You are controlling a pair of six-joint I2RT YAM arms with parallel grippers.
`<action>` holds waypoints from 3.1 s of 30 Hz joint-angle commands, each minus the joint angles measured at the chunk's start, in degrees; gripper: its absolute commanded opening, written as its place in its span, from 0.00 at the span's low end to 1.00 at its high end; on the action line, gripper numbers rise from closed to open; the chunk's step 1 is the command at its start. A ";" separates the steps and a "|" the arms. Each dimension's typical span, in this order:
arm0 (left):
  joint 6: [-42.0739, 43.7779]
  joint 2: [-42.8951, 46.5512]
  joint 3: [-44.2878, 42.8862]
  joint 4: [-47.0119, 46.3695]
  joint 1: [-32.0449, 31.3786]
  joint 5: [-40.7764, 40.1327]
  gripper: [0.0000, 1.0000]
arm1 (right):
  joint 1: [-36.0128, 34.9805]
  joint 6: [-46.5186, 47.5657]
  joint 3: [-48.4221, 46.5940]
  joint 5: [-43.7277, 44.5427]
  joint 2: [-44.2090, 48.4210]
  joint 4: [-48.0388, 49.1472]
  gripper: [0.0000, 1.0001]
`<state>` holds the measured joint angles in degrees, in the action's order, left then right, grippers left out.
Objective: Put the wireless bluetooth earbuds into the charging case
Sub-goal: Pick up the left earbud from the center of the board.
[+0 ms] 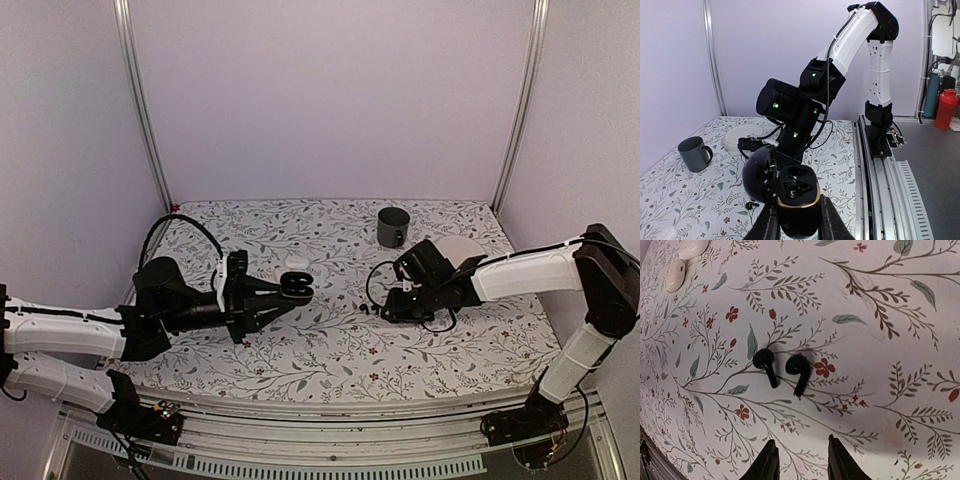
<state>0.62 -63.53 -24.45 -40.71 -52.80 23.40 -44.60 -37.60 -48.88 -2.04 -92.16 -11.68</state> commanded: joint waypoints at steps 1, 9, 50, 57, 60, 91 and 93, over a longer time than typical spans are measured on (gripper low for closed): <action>-0.97 2.40 1.07 -1.97 0.82 -1.23 0.00 | 0.74 3.81 -7.47 2.63 -6.83 -1.48 0.34; -1.71 3.49 2.39 -2.42 1.36 -1.69 0.00 | 0.29 7.38 -14.83 4.13 -13.03 -4.43 0.30; -4.92 2.71 3.18 -3.32 1.82 -1.15 0.00 | -8.91 7.26 -35.82 16.50 -25.81 -23.30 0.27; -5.01 2.75 2.66 -2.75 1.82 -0.78 0.00 | -8.91 6.97 -35.74 16.87 -27.93 -23.31 0.26; -5.18 2.96 2.77 -2.54 1.81 -0.78 0.00 | -8.86 6.93 -36.11 17.58 -28.36 -23.40 0.26; -6.06 0.53 1.43 -2.28 1.82 0.33 0.00 | -8.93 5.19 -30.39 18.97 -22.09 -24.14 0.25; -6.15 0.60 1.44 -2.07 1.79 0.39 0.00 | -8.92 5.17 -30.46 19.05 -22.63 -24.12 0.25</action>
<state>-4.82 -62.72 -21.71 -42.44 -51.72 23.27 -53.41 -31.92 -79.79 16.40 -114.28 -36.16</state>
